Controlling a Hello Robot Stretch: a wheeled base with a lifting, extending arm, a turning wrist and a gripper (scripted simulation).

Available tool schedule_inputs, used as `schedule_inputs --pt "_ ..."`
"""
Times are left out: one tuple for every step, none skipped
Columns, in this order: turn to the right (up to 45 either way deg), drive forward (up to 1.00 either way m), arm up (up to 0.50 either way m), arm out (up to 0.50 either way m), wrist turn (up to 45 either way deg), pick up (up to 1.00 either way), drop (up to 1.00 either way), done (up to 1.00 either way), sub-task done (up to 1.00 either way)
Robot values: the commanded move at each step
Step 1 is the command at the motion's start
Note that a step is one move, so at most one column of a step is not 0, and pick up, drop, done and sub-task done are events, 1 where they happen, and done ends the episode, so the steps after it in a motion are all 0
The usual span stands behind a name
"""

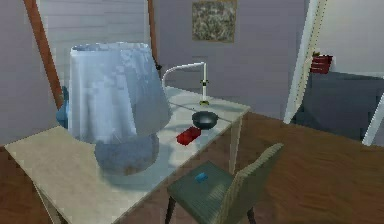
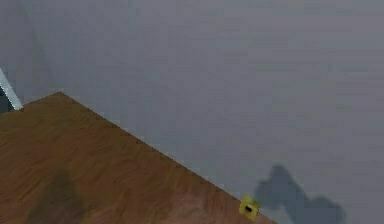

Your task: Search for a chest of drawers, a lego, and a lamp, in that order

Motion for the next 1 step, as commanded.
schedule_inputs --pt "-18.0 0.00 0.00 0.00 0.0 0.00 0.00 0.00 0.00"
